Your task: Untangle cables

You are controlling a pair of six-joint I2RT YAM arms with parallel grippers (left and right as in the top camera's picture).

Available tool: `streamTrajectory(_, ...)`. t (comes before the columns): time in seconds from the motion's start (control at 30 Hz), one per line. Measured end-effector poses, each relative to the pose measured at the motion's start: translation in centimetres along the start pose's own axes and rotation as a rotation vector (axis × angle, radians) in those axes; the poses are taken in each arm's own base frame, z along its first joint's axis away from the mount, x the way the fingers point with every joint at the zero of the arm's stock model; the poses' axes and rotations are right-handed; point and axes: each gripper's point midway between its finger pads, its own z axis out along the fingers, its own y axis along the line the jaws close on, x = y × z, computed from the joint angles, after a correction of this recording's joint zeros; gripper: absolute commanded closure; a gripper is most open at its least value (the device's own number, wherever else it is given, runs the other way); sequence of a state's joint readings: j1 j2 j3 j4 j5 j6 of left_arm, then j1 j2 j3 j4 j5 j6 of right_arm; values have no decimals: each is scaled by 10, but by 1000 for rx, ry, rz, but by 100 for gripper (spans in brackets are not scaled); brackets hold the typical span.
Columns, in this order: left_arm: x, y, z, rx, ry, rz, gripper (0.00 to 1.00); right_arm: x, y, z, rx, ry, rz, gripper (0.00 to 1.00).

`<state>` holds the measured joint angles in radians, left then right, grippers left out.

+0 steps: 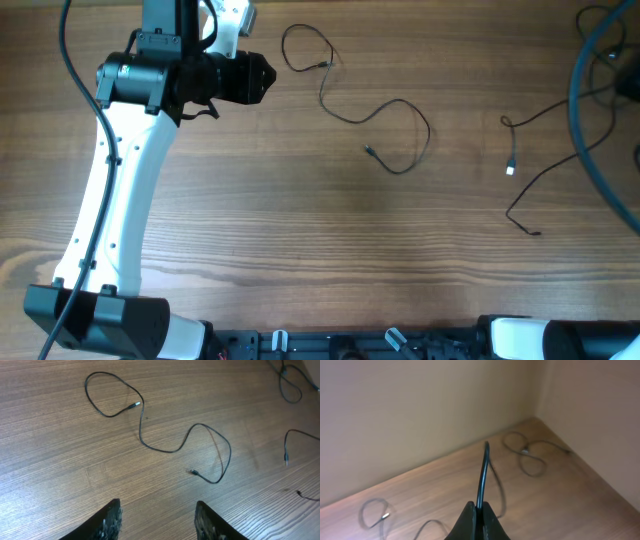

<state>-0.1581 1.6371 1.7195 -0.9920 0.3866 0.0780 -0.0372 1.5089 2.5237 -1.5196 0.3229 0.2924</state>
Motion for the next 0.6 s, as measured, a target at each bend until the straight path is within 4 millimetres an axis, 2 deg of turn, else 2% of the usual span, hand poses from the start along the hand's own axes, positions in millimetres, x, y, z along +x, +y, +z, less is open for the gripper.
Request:
streamTrajectory(0.27,-1,0,0,0,-4,2,52,-8,-88,2,270,-20,166,96)
streamTrajectory(0.37,-1,0,0,0,-4,2,52,-8,-114,1,348,-26,218,96)
streamTrajectory(0.47,-1,0,0,0,-4,2,52,-8,-135,4,407,-24,258,96)
streamTrajectory(0.6,-1,0,0,0,-4,2,52,-7,-158,23,469,4,305,96)
